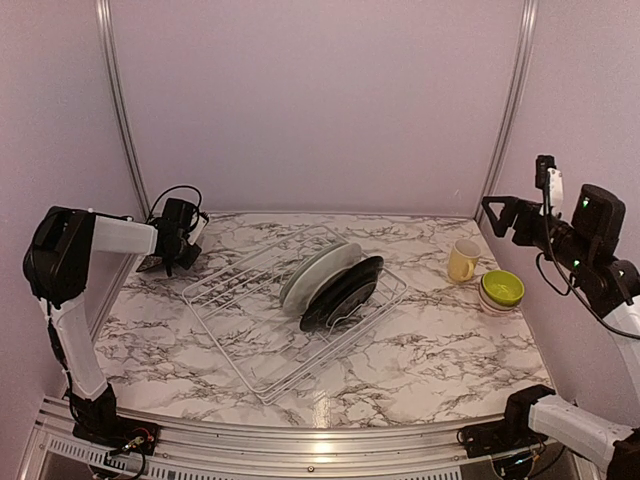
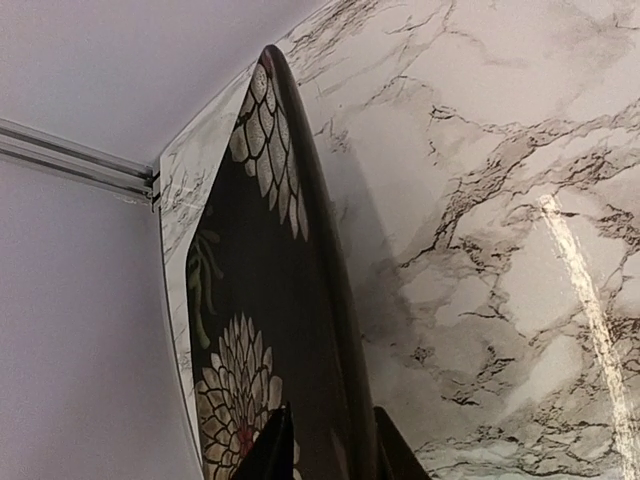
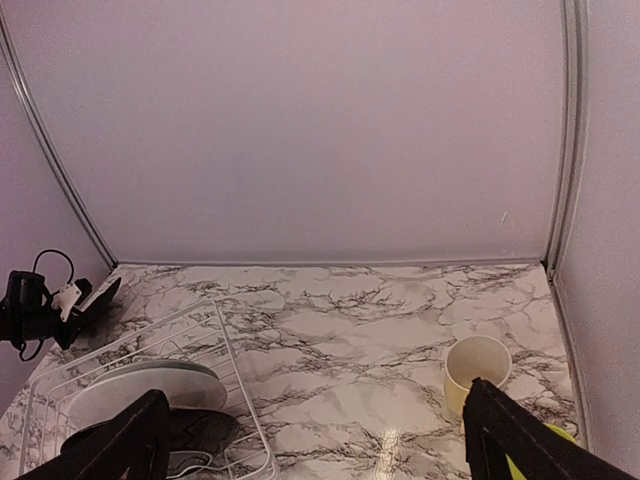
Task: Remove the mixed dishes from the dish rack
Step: Place the plate at the corner of the board, then grab the plate from the dish rack.
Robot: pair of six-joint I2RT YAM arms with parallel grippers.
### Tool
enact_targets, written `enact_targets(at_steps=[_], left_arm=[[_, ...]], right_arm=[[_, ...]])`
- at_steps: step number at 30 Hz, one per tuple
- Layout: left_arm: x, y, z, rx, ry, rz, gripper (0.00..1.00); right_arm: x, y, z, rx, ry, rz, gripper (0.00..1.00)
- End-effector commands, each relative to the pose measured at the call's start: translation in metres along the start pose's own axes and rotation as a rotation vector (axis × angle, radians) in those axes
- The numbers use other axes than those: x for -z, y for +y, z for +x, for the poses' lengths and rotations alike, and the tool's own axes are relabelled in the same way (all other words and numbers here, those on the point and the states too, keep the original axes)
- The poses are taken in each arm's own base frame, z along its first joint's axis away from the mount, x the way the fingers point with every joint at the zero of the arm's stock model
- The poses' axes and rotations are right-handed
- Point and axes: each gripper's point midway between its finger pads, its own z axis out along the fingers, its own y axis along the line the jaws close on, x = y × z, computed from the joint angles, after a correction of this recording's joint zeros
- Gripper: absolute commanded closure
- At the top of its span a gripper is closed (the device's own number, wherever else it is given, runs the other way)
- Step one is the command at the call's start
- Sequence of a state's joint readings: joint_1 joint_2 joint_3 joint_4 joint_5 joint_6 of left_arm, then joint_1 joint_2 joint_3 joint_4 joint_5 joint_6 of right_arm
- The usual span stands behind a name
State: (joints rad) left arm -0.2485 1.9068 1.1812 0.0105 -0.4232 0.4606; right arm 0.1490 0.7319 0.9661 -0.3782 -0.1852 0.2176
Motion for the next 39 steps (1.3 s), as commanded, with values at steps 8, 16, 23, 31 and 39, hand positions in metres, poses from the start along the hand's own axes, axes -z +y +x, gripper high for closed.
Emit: enact_targets(at_steps=[8,16,23,31,39], left_arm=[[0.007,-0.001,-0.01,0.109,-0.025,0.06,0.57],[0.025,0.004,-0.017,0.185,-0.058,0.091,0.36],[0.054,0.023,-0.029,0.278,-0.108,0.094,0.26],[0.105,0.035,-0.042,0.466,-0.196,0.184,0.16],[0.181,0.012,-0.066,0.745,-0.341,0.556,0.01]], right_arm=[[-0.007,-0.001,0.008,0.003,0.023,-0.007,0.01],[-0.01,-0.002,0.013,0.015,0.04,-0.005,0.01],[-0.006,-0.005,0.015,0.043,0.046,0.012,0.01],[-0.011,-0.005,0.022,0.033,0.057,0.005,0.01],[-0.026,-0.004,0.021,-0.006,0.066,-0.019,0.02]])
